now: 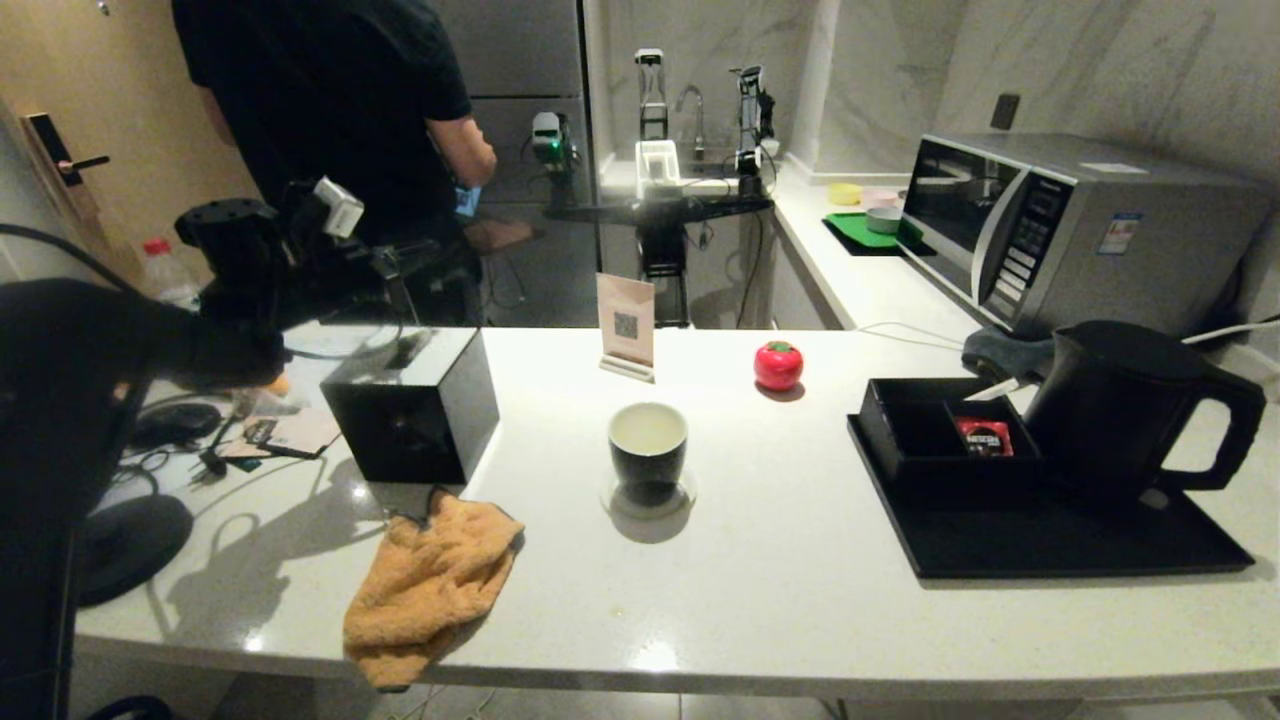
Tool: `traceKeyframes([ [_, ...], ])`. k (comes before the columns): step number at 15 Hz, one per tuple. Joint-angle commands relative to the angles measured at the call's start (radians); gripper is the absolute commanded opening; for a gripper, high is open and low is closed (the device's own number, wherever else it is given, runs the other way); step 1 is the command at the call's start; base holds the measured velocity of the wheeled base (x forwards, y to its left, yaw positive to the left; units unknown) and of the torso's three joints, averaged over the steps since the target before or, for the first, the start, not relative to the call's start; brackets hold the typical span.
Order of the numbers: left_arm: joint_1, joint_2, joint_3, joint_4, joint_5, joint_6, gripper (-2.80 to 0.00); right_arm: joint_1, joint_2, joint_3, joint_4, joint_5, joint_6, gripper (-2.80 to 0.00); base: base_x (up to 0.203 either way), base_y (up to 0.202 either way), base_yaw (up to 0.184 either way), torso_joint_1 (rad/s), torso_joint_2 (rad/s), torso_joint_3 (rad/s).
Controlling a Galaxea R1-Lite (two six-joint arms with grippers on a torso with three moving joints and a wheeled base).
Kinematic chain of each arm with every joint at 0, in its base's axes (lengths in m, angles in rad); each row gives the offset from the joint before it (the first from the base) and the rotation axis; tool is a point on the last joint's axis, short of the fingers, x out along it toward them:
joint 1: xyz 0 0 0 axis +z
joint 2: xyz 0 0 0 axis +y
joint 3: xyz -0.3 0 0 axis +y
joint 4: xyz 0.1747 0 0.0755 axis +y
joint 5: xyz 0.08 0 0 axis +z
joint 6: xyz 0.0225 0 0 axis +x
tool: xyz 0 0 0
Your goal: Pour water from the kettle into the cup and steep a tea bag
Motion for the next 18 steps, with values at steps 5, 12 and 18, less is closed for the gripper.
traceKeyframes([
  [5, 0.007, 0.0, 0.068, -0.043, -0.004, 0.0, -2.8, 0.0, 0.001, 0.0, 0.001, 0.001, 0.0, -2.8, 0.0, 0.0, 0.0, 0.0, 0.0, 0.0],
  [12, 0.03, -0.04, 0.07, -0.038, -0.003, 0.0, -2.8, 0.0, 0.001, 0.0, 0.001, 0.001, 0.0, -2.8, 0.0, 0.0, 0.0, 0.0, 0.0, 0.0],
  [18, 0.036, -0.052, 0.068, -0.035, 0.008, -0.001, -2.8, 0.0, 0.001, 0.0, 0.001, 0.001, 0.0, -2.8, 0.0, 0.0, 0.0, 0.0, 0.0, 0.0],
])
